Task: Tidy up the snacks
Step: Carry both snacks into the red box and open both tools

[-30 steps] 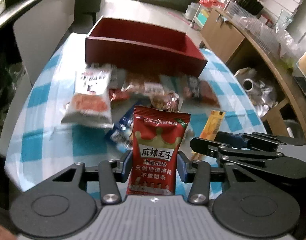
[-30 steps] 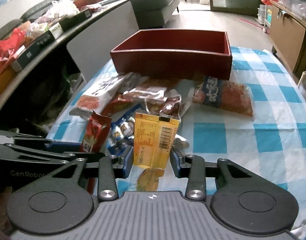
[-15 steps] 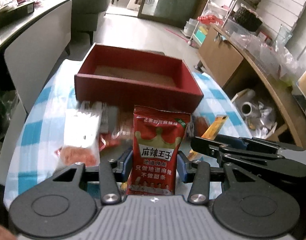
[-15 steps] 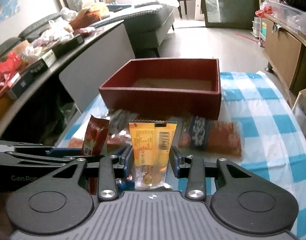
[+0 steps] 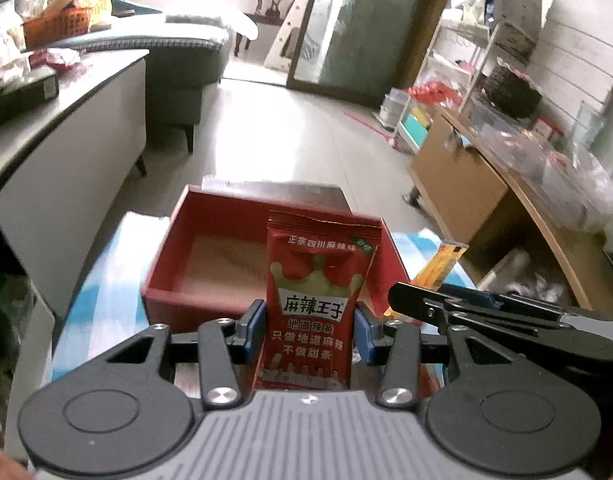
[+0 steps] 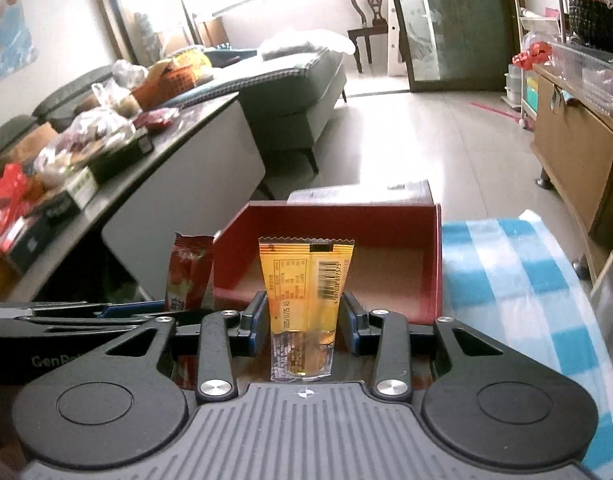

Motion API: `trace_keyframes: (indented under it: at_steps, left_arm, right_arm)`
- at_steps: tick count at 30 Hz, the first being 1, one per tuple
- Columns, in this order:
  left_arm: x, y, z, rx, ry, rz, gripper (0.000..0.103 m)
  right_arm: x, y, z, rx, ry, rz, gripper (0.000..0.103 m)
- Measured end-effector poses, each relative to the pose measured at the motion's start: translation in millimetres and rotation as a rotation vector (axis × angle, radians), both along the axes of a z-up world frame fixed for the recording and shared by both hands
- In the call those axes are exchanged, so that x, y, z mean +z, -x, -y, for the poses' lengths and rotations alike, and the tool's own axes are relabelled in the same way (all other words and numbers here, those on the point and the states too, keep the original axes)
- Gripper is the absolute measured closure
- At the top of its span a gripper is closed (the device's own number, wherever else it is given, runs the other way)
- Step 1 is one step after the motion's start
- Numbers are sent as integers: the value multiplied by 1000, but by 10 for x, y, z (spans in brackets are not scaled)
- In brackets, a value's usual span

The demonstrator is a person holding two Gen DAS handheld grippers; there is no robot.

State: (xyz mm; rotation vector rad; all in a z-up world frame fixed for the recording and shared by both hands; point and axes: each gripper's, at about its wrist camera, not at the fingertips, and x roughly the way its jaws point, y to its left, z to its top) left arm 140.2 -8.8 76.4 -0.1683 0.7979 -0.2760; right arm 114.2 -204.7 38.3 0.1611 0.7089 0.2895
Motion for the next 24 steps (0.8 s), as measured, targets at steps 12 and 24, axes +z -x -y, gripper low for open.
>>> trace_keyframes:
  at_steps: [12,24]
  left_arm:
    - [-250,-883,125,55,-63,24,64]
    - [-783,-1171,205,83,-156,-80,64]
  right_arm:
    - [-128,-919,33,-39,-26,-31,59]
    - [-693,-1364,-16,-43,7,-181,56]
